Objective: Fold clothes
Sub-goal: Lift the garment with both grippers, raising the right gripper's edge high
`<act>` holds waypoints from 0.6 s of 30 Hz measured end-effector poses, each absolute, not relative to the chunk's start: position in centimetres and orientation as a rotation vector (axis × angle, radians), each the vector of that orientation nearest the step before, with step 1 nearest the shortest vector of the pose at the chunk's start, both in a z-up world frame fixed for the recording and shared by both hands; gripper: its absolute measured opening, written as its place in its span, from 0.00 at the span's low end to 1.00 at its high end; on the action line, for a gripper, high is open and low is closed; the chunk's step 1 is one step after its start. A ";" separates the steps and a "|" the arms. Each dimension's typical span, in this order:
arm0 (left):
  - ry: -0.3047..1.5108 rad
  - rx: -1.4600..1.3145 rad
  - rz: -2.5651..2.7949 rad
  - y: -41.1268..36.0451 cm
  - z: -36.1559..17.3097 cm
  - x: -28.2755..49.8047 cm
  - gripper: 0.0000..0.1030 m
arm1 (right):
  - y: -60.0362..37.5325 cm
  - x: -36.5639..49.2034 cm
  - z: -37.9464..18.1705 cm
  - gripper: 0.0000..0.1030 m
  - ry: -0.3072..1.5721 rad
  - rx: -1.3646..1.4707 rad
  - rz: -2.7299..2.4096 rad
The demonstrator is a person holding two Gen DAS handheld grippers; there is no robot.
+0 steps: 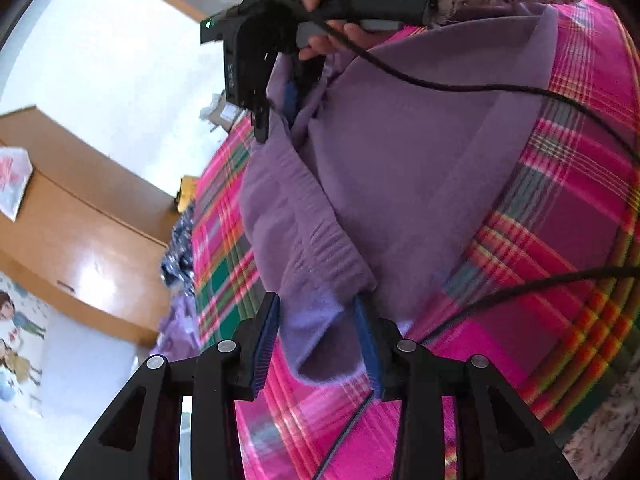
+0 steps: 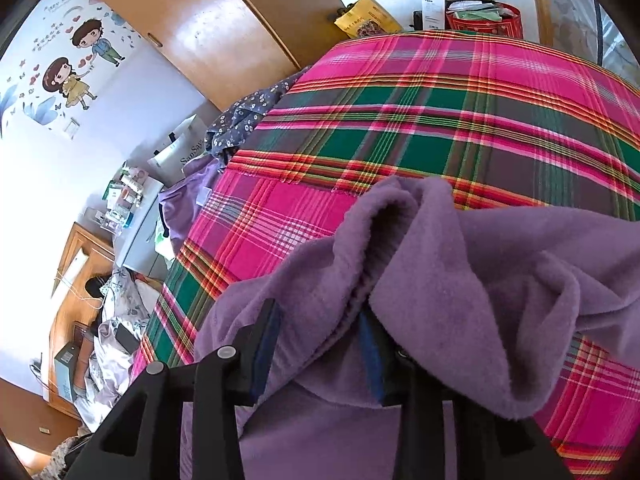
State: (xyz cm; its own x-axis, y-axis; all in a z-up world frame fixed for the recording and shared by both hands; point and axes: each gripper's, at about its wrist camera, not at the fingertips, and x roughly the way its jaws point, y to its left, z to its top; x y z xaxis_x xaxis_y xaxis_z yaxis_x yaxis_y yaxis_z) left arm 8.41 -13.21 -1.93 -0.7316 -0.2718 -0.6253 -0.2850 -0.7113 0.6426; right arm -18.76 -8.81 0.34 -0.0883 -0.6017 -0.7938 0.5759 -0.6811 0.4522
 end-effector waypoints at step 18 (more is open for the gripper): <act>0.249 -1.169 3.009 -20.9 1.4 8.0 0.08 | -11.1 -18.5 2.3 0.11 -0.046 1.284 -1.907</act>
State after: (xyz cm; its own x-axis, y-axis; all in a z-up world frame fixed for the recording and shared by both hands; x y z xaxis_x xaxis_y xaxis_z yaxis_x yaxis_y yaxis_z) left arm 8.04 -20.93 1.36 -0.7353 -0.1449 -0.6621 0.0340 -0.9835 0.1775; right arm -18.50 -11.06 2.30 -0.1463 -0.6372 -0.7567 0.6002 -0.6652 0.4442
